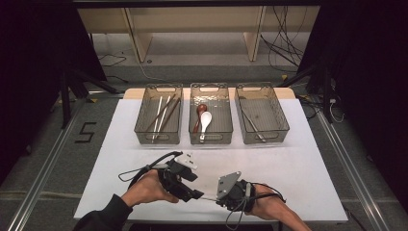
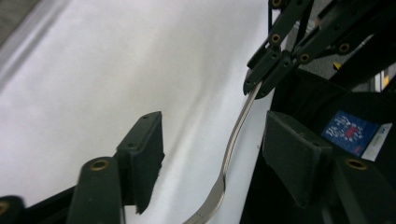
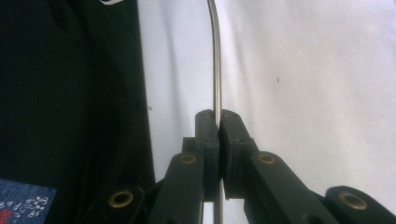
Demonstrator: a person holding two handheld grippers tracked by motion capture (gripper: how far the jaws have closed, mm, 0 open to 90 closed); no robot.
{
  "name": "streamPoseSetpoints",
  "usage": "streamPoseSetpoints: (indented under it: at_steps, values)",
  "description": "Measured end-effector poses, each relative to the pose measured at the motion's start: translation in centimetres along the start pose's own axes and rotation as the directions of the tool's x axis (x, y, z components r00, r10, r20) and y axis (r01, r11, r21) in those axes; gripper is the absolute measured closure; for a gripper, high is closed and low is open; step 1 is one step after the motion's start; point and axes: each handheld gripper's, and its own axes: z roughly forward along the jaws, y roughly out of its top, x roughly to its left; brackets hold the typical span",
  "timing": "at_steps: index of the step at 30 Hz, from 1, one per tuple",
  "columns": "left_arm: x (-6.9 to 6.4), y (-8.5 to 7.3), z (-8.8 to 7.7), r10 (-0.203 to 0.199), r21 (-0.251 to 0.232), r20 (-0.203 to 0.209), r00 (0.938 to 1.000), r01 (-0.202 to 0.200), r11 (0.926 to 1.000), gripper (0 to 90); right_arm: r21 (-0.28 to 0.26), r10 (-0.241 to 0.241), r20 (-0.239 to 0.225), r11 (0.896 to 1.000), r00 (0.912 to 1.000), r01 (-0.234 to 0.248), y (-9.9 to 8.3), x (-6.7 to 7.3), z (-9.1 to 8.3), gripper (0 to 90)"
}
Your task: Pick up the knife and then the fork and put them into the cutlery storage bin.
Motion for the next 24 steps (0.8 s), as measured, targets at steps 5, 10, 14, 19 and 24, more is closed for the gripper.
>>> streamPoseSetpoints:
  at_steps: [5, 10, 14, 19, 24]
  values:
    - [0.8, -0.2, -1.2, -0.029, -0.053, -0.038, 0.9989, 0.027, 0.9982, 33.0, 0.003, 0.025, 0.021, 1.000, 0.9995, -0.025, -0.3, -0.4, -0.2, 87.7]
    - [1.7, -0.6, -2.2, -0.075, -0.104, -0.067, 0.9950, 0.067, 0.9923, 29.9, 0.003, 0.062, 0.060, 0.998, 0.9962, -0.063, -0.9, -1.3, -0.6, 87.7]
    - [2.3, -1.1, -2.9, -0.108, -0.150, -0.095, 0.9896, 0.093, 0.9844, 26.5, 0.004, 0.101, 0.097, 0.995, 0.9901, -0.102, -1.5, -2.2, -1.0, 87.7]
    - [2.9, -2.0, -3.5, -0.150, -0.178, -0.140, 0.9787, 0.124, 0.9762, 23.2, -0.002, 0.143, 0.159, 0.990, 0.9769, -0.144, -2.3, -3.4, -1.7, 87.7]
    - [3.3, -3.2, -4.2, -0.189, -0.223, -0.166, 0.9678, 0.150, 0.9632, 21.6, -0.019, 0.194, 0.205, 0.981, 0.9593, -0.194, -3.1, -4.6, -2.5, 87.6]
